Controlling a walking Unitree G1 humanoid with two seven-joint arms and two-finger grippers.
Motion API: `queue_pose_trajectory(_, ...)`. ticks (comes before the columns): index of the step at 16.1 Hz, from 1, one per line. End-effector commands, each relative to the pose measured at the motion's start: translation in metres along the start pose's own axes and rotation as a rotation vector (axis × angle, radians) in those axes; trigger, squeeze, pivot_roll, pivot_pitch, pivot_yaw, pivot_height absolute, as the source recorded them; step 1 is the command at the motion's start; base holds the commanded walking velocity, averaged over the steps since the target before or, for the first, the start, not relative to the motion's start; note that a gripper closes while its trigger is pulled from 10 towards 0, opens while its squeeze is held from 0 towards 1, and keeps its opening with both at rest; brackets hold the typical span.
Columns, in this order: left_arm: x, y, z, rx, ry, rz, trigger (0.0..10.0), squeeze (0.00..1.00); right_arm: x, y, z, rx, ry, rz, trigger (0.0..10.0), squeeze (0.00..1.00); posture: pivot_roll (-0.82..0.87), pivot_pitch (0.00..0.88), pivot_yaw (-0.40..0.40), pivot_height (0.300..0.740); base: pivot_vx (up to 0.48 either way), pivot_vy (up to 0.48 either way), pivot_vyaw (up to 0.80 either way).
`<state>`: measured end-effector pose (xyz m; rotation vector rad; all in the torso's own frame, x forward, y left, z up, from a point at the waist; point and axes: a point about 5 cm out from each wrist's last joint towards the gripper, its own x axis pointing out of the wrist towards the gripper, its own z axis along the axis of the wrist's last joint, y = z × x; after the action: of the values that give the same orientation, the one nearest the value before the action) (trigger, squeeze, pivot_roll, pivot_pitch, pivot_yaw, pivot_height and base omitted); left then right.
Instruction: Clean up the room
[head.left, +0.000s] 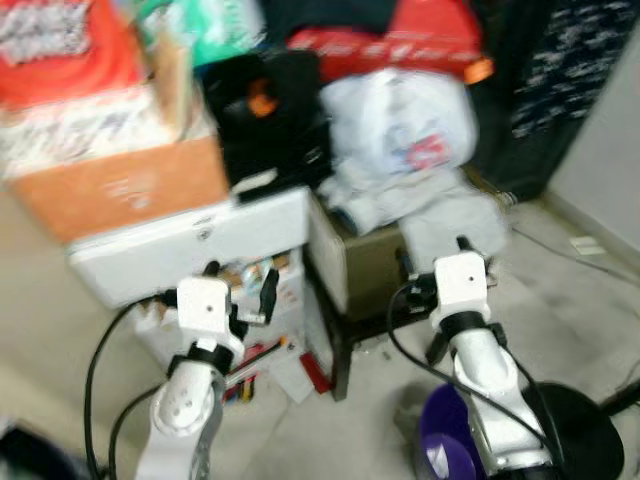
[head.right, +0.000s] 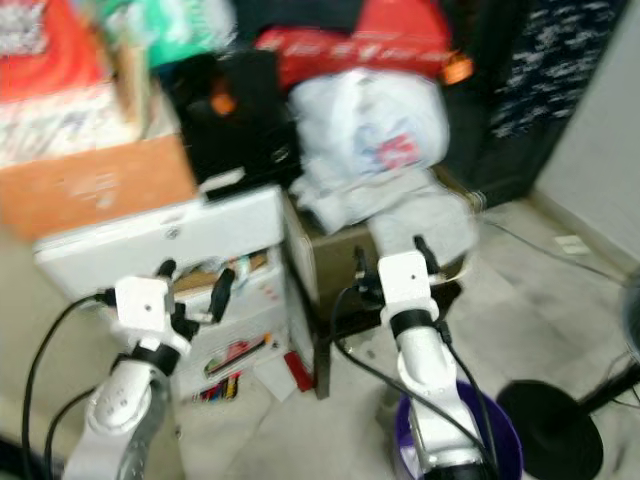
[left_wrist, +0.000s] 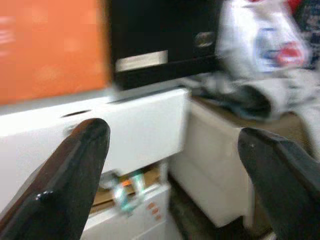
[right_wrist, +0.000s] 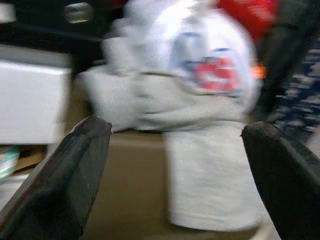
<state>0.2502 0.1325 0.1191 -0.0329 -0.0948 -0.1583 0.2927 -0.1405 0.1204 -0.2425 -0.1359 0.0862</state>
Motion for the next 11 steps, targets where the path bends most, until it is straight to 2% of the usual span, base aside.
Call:
queue_pose_trajectory(1, -0.0014, 0.0021, 0.0002, 0.014, 0.011, 0.009, 10.0, 0.0, 0.0007, 0.0039, 0.004, 0.006, -0.009, 0.018, 10.0, 0.0, -0.1, 0.104, -0.008, 0.74, 0.0, 0.0, 0.8)
queue_pose_trajectory(4, -0.0007, -0.0033, 0.0015, 0.019, 0.011, -0.02, 10.0, 0.0, 0.0001, 0.0025, 0.0044, 0.003, -0.008, 0.015, 10.0, 0.0, -0.11, 0.113, -0.003, 0.74, 0.0, 0.0, 0.8)
queue_pose_trajectory(11, 0.0002, -0.0052, 0.0026, 0.035, 0.015, -0.032, 10.0, 0.0, 0.0025, 0.0048, 0.0062, 0.006, -0.01, 0.017, 10.0, 0.0, -0.1, 0.114, -0.004, 0.74, 0.0, 0.0, 0.8)
